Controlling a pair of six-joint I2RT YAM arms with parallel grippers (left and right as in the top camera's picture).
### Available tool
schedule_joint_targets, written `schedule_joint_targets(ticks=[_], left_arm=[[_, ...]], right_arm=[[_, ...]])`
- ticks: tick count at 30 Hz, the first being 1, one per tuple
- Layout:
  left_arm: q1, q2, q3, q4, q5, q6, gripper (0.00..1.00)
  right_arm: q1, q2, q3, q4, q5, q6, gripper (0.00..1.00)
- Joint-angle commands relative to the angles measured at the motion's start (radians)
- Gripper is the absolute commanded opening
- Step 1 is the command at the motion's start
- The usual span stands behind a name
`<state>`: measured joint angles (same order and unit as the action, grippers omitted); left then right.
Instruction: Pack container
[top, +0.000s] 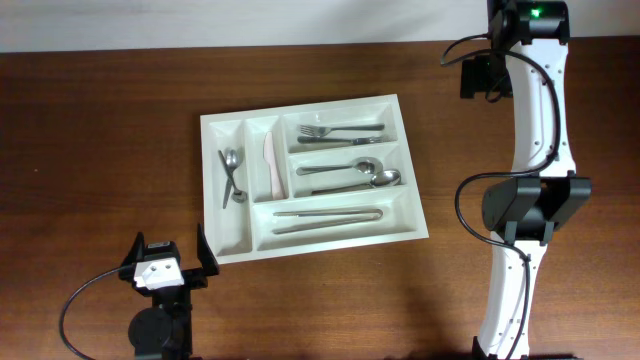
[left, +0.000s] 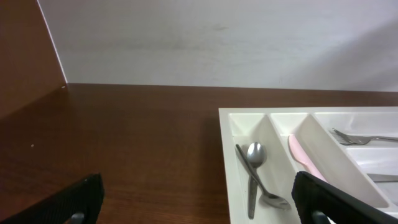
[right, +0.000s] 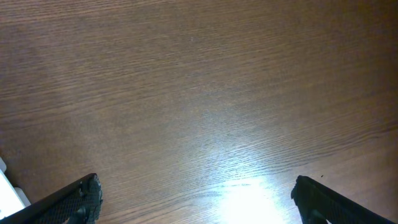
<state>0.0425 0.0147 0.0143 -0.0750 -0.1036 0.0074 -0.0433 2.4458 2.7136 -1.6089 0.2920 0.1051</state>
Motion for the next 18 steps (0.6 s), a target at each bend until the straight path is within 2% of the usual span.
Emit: schedule_joint_targets(ticks=[1,14,18], left_arm=[[0.006,-0.01,-0.005,-0.001,0.011,0.012,0.99],[0.006,-0.01,-0.005,-0.001,0.011,0.012,0.99],[0.006,-0.01,-0.005,-0.001,0.011,0.012,0.99]], right_arm=[[0.003,-0.027,0.017,0.0,0.023,0.012,0.99],[0.003,-0.027,0.017,0.0,0.023,0.012,0.99],[0.004,-0.027,0.017,-0.089,-0.003,0.016,0.99]])
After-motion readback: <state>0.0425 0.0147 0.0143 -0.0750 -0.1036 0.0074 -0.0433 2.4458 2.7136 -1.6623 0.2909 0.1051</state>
